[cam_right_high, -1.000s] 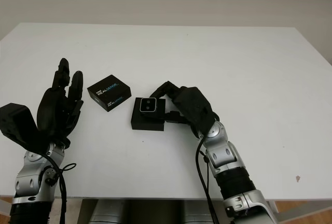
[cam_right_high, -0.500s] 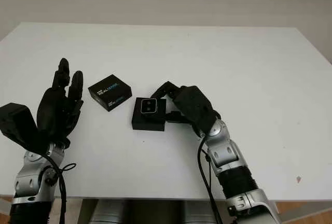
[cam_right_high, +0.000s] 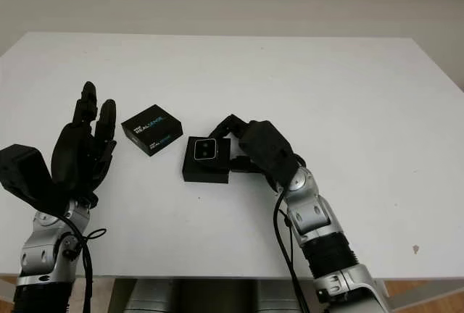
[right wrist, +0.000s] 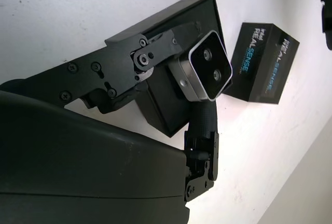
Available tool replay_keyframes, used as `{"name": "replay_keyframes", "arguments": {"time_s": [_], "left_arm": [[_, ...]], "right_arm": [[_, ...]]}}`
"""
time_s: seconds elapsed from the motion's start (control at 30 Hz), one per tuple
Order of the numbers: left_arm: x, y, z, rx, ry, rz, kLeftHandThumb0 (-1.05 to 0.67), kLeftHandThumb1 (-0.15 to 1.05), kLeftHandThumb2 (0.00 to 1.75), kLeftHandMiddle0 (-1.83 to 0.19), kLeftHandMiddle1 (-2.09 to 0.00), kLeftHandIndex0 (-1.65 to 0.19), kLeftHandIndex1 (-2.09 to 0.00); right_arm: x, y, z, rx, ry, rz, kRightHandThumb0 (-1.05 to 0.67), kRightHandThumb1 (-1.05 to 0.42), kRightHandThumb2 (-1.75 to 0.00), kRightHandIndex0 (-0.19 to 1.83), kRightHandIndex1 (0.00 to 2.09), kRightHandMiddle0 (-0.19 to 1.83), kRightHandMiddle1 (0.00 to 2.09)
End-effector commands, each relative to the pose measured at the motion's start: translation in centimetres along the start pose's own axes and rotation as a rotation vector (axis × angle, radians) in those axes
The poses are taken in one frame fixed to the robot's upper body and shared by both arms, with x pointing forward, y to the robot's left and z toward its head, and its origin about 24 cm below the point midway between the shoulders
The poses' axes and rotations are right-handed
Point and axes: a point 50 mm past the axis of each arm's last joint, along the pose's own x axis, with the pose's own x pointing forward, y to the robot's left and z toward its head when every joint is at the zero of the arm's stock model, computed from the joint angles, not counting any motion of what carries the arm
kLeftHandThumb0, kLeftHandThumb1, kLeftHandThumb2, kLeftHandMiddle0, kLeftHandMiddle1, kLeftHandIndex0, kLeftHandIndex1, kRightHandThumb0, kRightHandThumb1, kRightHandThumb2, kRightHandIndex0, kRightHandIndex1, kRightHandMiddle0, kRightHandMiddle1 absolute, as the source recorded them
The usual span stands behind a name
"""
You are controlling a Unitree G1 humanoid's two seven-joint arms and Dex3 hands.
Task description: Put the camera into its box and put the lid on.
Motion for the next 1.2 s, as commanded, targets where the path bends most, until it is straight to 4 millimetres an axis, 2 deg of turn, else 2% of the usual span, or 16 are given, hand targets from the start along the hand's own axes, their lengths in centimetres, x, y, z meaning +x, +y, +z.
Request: {"name": "replay_keyframes", "arguments": {"time_s": [0.0,0.03,0.13,0.33,0.47,0.7,1.0,1.17], "left_arm": [[-0.2,0.0,0.4,0.000,-0.019,0.003,-0.68,1.05,0.38,0.19,-0.04,0.19,-0.01],[-0.2,0.1,0.3,-0.004,-0.017,0.004,-0.68,1.05,0.37,0.19,-0.04,0.19,-0.01],[-0.2,0.1,0.3,-0.005,-0.016,0.002,-0.68,1.05,0.38,0.19,-0.04,0.19,-0.01],[-0.2,0.1,0.4,0.007,-0.019,0.002,-0.67,1.05,0.39,0.19,-0.03,0.19,-0.01],[-0.1,0.1,0.4,0.000,-0.018,0.008,-0.68,1.05,0.37,0.19,-0.04,0.19,-0.02],[-0.1,0.0,0.4,0.005,-0.020,0.005,-0.68,1.05,0.37,0.19,-0.05,0.19,-0.02],[-0.1,0.1,0.4,-0.002,-0.016,-0.001,-0.68,1.05,0.36,0.19,-0.03,0.19,-0.01],[0.0,-0.1,0.4,-0.004,-0.010,0.000,-0.69,1.05,0.35,0.19,-0.04,0.19,-0.01]], "right_arm": [[-0.2,1.3,-1.4,-0.023,0.059,0.072,-0.42,-0.95,-0.05,0.16,0.03,0.03,1.57],[-0.2,1.2,-1.4,-0.039,0.057,0.082,-0.45,-0.95,-0.05,0.07,0.02,-0.05,1.23],[-0.3,0.9,-1.3,-0.073,0.036,0.091,-0.50,-0.95,-0.05,-0.07,0.03,-0.02,0.61],[-0.6,0.0,-0.5,-0.260,-0.076,0.080,-0.60,-0.94,-0.05,-0.19,0.00,-0.02,0.27],[-1.0,-0.4,-0.1,-0.325,-0.162,0.064,-0.64,-0.92,-0.05,-0.19,0.00,-0.04,0.19],[-1.5,-1.6,1.1,-0.320,-0.234,0.000,-0.63,-0.91,-0.05,-0.19,0.00,-0.06,0.13],[-2.5,-4.3,4.3,-0.302,-0.331,-0.168,-0.59,-0.90,-0.05,-0.19,0.00,-0.08,0.09],[-2.8,-5.4,5.1,-0.297,-0.360,-0.254,-0.61,-0.90,-0.05,-0.19,0.00,-0.08,0.08]]}}
